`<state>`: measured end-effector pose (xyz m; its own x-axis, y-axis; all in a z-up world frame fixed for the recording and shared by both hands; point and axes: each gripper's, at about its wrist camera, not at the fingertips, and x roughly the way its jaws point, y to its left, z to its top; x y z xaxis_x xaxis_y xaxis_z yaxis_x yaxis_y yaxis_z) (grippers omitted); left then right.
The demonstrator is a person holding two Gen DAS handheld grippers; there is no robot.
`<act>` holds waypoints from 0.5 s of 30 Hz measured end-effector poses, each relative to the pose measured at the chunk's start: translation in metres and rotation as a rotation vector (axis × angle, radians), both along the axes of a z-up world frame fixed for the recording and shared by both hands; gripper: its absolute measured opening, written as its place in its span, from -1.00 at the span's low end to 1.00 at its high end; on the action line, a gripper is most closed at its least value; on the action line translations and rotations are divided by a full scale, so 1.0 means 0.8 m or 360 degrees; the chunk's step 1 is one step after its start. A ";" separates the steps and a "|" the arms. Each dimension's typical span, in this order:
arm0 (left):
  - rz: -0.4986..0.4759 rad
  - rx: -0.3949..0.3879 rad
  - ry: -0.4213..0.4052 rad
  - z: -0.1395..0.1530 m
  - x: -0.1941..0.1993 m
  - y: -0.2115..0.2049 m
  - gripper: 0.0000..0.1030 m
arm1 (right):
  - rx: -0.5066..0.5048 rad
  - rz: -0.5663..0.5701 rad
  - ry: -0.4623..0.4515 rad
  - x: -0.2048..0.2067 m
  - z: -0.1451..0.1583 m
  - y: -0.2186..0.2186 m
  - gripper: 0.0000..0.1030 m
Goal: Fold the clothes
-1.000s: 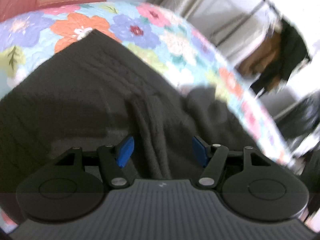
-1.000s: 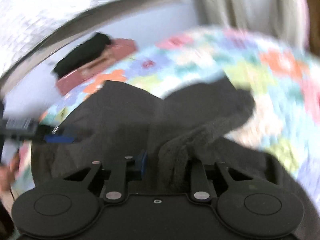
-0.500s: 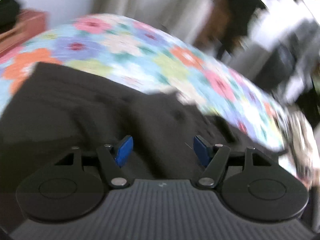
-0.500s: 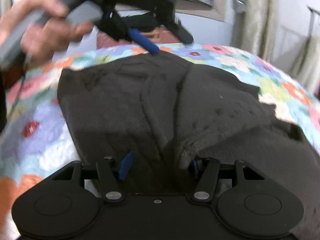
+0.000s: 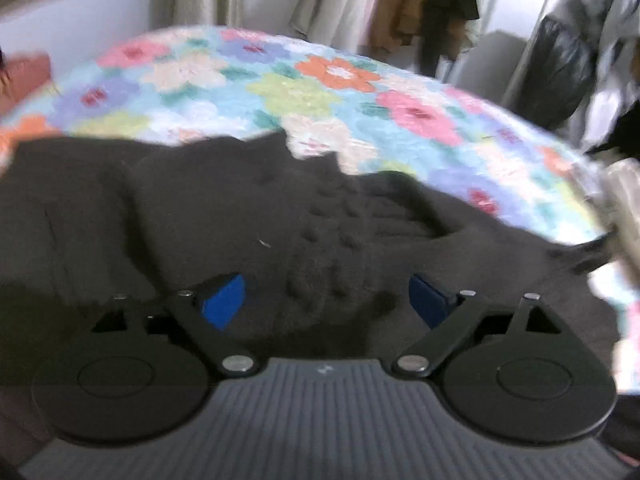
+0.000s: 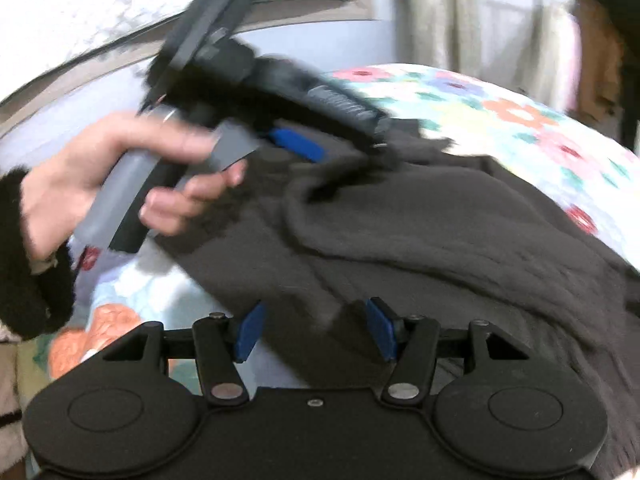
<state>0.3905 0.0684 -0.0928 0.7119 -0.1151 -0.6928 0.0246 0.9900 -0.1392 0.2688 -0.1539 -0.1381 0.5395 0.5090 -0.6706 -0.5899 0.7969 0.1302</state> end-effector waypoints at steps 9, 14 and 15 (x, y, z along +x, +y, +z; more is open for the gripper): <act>0.0677 -0.0364 -0.0080 -0.007 -0.052 0.110 -0.70 | 0.0221 -0.0359 0.0196 0.038 -0.016 -0.072 0.22; 0.0930 -0.0651 0.0070 -0.035 -0.101 0.152 -0.58 | 0.0266 -0.0395 0.0253 0.049 -0.031 -0.077 0.21; 0.0965 -0.0698 0.0096 -0.039 -0.110 0.159 -0.46 | 0.0261 -0.0392 0.0250 0.050 -0.030 -0.076 0.21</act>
